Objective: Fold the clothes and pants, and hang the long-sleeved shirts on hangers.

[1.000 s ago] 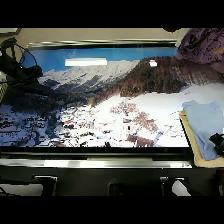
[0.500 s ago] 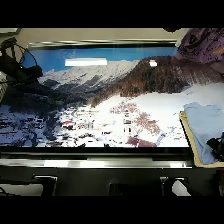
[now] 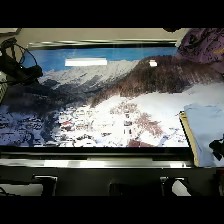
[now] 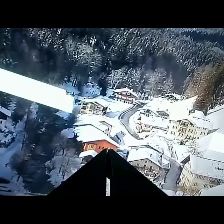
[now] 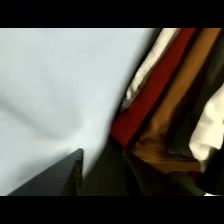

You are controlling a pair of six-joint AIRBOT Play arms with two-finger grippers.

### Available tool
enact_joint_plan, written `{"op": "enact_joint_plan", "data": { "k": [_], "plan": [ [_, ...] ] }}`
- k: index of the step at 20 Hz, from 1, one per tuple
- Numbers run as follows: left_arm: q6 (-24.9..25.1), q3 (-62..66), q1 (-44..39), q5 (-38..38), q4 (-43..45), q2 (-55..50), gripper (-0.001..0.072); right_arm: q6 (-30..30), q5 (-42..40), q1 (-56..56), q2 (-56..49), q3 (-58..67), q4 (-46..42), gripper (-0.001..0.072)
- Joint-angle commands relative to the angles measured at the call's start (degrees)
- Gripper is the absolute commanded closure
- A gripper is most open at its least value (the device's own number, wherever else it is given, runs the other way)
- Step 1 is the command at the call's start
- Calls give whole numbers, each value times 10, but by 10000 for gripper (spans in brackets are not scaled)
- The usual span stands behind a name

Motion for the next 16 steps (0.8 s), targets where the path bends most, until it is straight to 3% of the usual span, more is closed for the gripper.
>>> {"op": "enact_joint_plan", "data": {
  "k": [1, 3, 5, 7, 9, 10, 13, 16],
  "plan": [
    [0, 0, 0, -1, 0, 0, 688, -12, 5, 0, 0, 24, 56, 351],
    [0, 0, 0, -10, 0, 0, 688, -41, -25, 1, 5, 53, 172, 352],
    [2, 0, 0, -17, 0, 0, 688, -105, -98, 7, 18, 72, 351, 376],
    [22, 0, 0, -19, 0, 1, 689, -160, -167, 67, 24, 85, 471, 465],
    [39, -14, 1, -17, 7, 13, 690, -225, -220, 172, 24, 89, 539, 631],
    [39, -34, 1, -9, 14, 28, 691, -255, -244, 232, 24, 89, 552, 681],
    [62, -175, 1, 46, 15, 120, 691, -285, -308, 427, 22, 89, 521, 681],
    [62, -358, 0, 120, 4, 252, 691, -285, -316, 578, 21, 89, 458, 681]
  ]
}}
